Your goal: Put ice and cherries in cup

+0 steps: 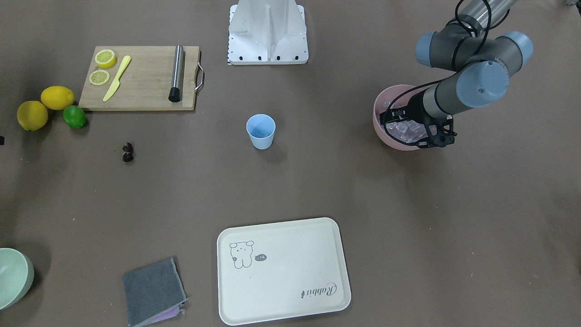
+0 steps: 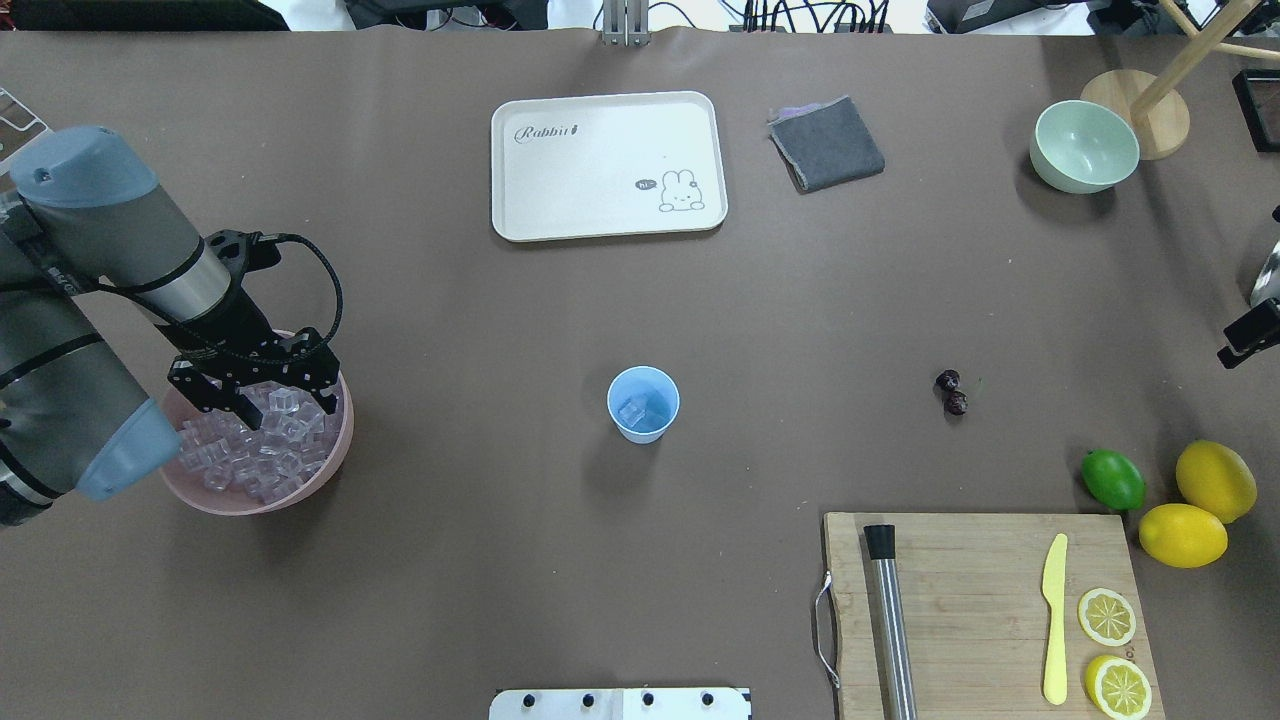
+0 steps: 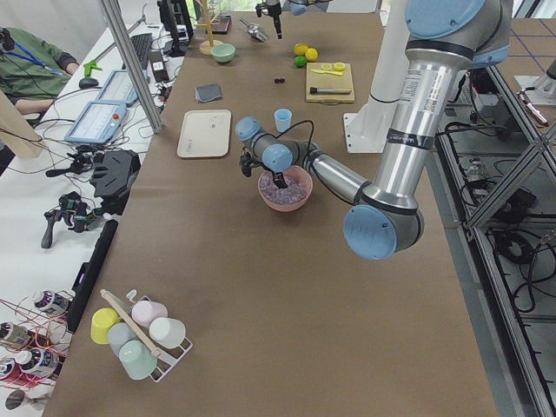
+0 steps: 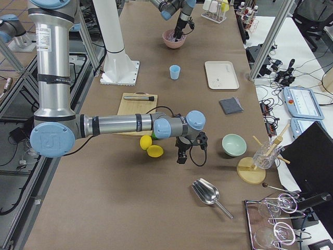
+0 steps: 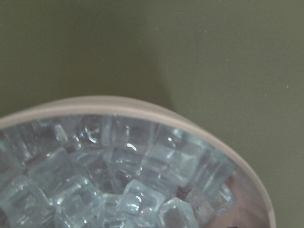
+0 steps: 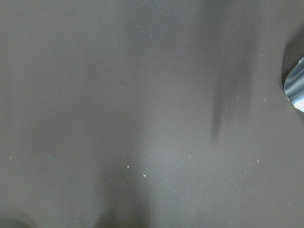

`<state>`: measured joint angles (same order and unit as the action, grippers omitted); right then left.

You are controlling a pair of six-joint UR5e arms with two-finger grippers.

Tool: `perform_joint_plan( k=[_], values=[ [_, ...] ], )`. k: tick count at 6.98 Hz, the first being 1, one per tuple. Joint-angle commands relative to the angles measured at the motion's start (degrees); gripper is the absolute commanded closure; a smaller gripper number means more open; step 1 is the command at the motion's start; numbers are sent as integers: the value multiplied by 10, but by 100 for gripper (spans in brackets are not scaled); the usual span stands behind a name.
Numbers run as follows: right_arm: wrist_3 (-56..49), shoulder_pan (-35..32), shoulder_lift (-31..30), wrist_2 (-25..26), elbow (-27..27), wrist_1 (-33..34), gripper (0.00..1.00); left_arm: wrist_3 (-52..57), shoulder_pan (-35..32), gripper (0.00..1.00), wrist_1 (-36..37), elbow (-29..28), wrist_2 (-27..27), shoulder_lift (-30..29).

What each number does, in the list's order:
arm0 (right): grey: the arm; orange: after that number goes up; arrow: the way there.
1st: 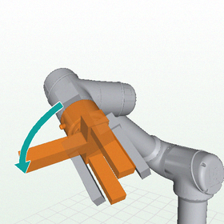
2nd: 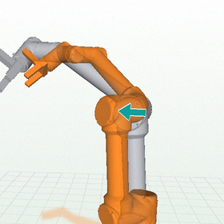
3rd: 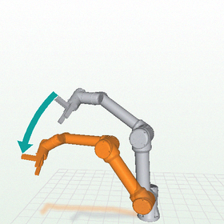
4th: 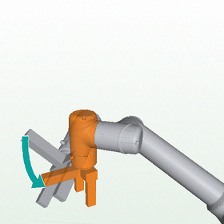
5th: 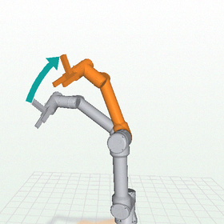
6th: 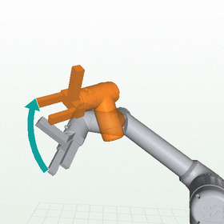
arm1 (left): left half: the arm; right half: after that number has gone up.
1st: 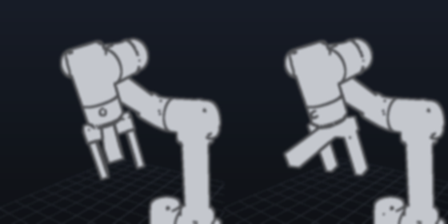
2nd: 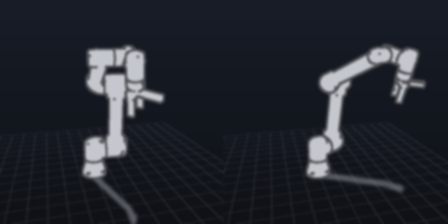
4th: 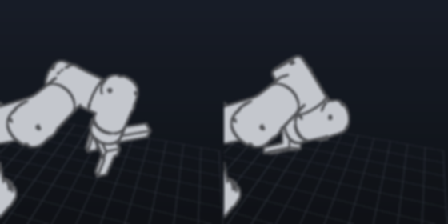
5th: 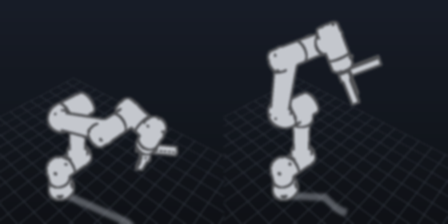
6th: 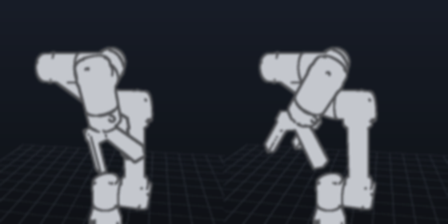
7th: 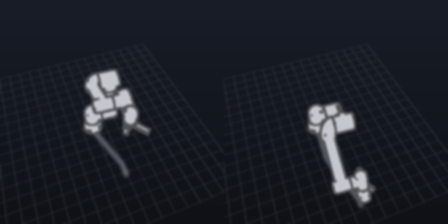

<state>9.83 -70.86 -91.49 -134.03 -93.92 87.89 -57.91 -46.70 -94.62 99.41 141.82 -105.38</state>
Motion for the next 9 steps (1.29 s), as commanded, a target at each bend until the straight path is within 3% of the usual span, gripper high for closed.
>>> perform_joint_plan(
  k=[1, 3, 4, 6, 7, 9],
  values=[
    [0, 0, 0, 0, -1, 0, 0, 52, -1, 14, 13, -1, -22, -5],
    [1, 0, 0, 0, -2, 0, 0, 55, 1, 24, 13, 2, -36, -7],
    [1, 0, 0, 0, -2, 0, 0, 55, 1, 37, 13, 5, -36, -6],
    [1, 0, 0, 0, -1, 0, 0, 55, 2, 74, 31, 21, -35, -6],
    [1, 0, 0, 0, -2, 0, 0, 55, 2, 84, 33, 26, -35, -5],
    [1, 0, 0, 0, -1, 0, 0, 56, 0, 90, 46, 36, -31, -5]
  ],
)
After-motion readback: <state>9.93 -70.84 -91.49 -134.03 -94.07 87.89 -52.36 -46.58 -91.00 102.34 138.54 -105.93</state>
